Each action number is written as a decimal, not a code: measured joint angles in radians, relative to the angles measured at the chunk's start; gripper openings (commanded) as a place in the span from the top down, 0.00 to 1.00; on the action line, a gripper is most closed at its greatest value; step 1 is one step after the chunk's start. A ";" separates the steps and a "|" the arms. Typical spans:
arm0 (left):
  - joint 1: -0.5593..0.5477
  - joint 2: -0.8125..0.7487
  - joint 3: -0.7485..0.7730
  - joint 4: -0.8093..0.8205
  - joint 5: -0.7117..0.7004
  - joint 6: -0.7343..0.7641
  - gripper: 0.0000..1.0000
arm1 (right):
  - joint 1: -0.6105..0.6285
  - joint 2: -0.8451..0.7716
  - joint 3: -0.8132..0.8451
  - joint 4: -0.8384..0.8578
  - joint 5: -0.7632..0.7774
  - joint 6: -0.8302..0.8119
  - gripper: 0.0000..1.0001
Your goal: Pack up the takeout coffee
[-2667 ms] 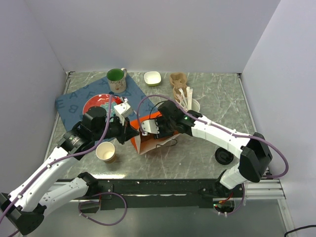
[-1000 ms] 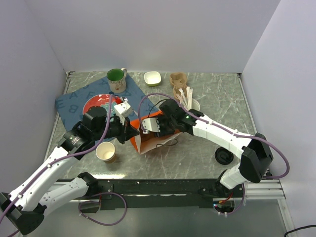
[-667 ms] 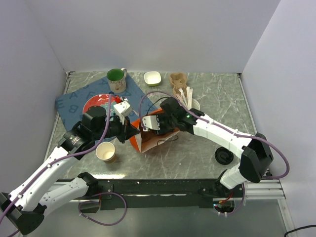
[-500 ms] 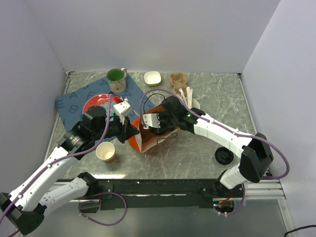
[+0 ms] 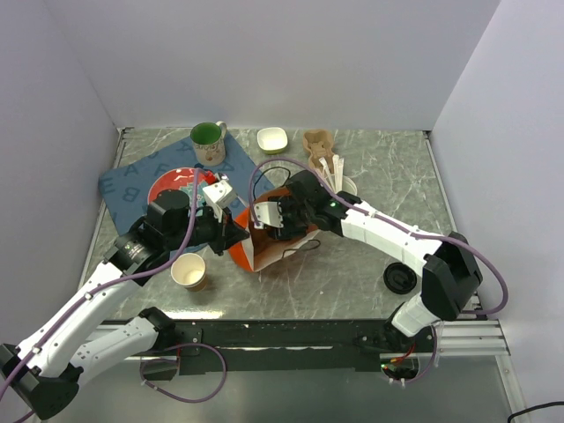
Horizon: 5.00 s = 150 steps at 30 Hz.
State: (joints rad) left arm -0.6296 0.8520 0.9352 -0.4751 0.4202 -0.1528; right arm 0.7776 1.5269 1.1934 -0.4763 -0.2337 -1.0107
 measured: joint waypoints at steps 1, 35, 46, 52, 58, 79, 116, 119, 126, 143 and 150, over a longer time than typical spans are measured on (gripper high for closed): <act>0.000 0.000 0.000 0.000 0.000 0.000 0.99 | -0.001 0.007 0.000 0.003 -0.005 0.000 0.33; 0.000 -0.019 0.000 -0.024 -0.008 0.001 0.99 | -0.003 0.034 0.024 -0.047 -0.046 -0.005 1.00; 0.000 -0.031 0.000 -0.031 -0.010 0.002 0.99 | -0.003 0.045 0.068 -0.119 -0.068 -0.009 1.00; 0.000 -0.031 0.000 -0.037 -0.010 0.009 0.99 | -0.001 0.047 0.111 -0.169 -0.075 -0.008 1.00; 0.000 -0.031 0.000 -0.037 -0.010 0.012 0.99 | 0.004 0.047 0.144 -0.200 -0.075 0.004 1.00; 0.000 -0.025 0.041 -0.098 -0.078 -0.018 0.99 | 0.010 -0.047 0.246 -0.353 -0.130 0.199 1.00; 0.000 0.050 0.173 -0.241 -0.272 -0.107 0.99 | -0.007 -0.279 0.676 -0.570 -0.247 1.052 1.00; 0.000 0.048 0.176 -0.245 -0.288 -0.107 0.99 | -0.014 -0.338 0.670 -0.541 -0.170 1.189 1.00; 0.000 0.008 0.160 -0.248 -0.255 -0.087 0.99 | -0.019 -0.461 0.606 -0.513 0.096 1.455 1.00; 0.000 -0.053 0.142 -0.262 -0.216 -0.068 0.99 | -0.060 -0.694 0.057 -0.665 0.433 1.809 1.00; -0.006 -0.070 0.142 -0.290 -0.217 -0.056 0.99 | -0.129 -0.779 -0.241 -0.506 0.333 1.860 1.00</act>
State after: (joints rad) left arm -0.6357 0.7822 1.0775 -0.7647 0.2028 -0.2089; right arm 0.6491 0.7483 0.9524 -0.9825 0.0994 0.8497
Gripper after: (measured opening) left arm 0.013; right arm 0.350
